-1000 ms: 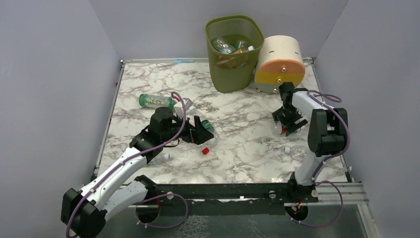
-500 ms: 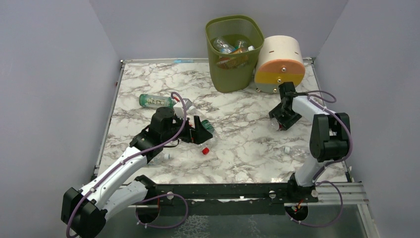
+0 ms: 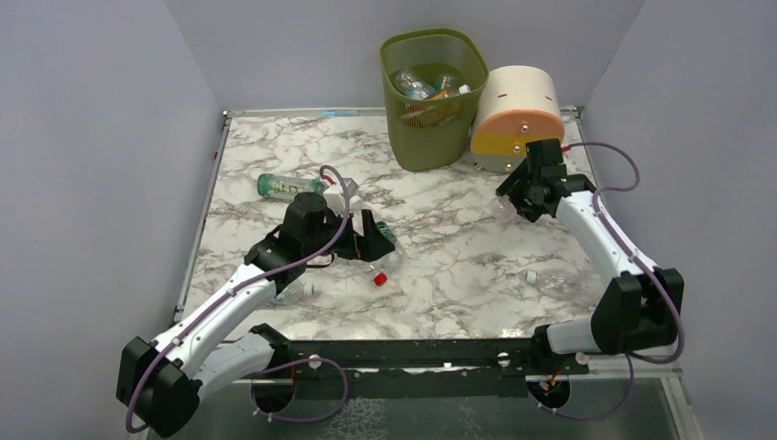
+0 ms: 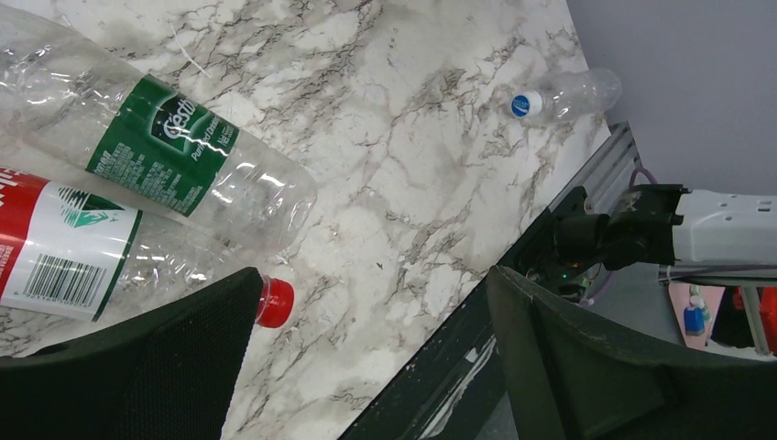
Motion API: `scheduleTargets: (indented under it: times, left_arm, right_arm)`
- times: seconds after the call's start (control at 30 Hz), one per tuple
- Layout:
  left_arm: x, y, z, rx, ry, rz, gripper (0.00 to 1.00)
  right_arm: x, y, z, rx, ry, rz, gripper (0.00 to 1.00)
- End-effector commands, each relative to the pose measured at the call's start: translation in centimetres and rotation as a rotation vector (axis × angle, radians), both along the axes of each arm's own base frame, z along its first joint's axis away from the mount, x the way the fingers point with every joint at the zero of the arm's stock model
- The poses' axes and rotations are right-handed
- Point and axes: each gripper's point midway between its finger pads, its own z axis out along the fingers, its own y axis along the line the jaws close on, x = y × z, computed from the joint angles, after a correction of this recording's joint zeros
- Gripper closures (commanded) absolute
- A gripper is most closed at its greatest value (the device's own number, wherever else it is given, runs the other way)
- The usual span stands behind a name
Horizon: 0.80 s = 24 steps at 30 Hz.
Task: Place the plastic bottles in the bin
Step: Pick up the plastic bottle at the center of the board, then place the plastic bottle in the trash bin.
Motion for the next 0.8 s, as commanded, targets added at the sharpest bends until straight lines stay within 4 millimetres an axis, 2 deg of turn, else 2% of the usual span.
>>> scheduleTargets:
  times: [0.0, 0.13, 0.37, 0.5, 0.53, 0.77]
  left_arm:
    - [1.0, -0.4, 1.3, -0.002, -0.041, 0.007, 0.01]
    - [1.3, -0.6, 1.1, 0.004, -0.036, 0.004, 0.01]
    - [1.6, -0.9, 1.1, 0.000, -0.028, 0.002, 0.01]
    - [1.4, -0.9, 1.2, -0.004, -0.026, 0.005, 0.01]
    - [1.4, -0.8, 1.2, -0.004, -0.027, 0.005, 0.01]
    - [1.1, -0.6, 1.7, -0.007, -0.027, 0.013, 0.01]
  right_arm:
    - [0.6, 0.3, 6.3, -0.020, -0.176, 0.059, 0.48]
    - [2.0, 1.6, 12.2, -0.007, -0.351, 0.132, 0.48]
    - [6.3, 5.5, 19.4, 0.073, -0.533, 0.272, 0.46]
    - [9.1, 7.9, 22.6, 0.124, -0.637, 0.358, 0.44]
    - [9.7, 8.5, 24.0, 0.137, -0.674, 0.377, 0.44]
    - [14.4, 12.4, 28.3, 0.197, -0.829, 0.484, 0.44]
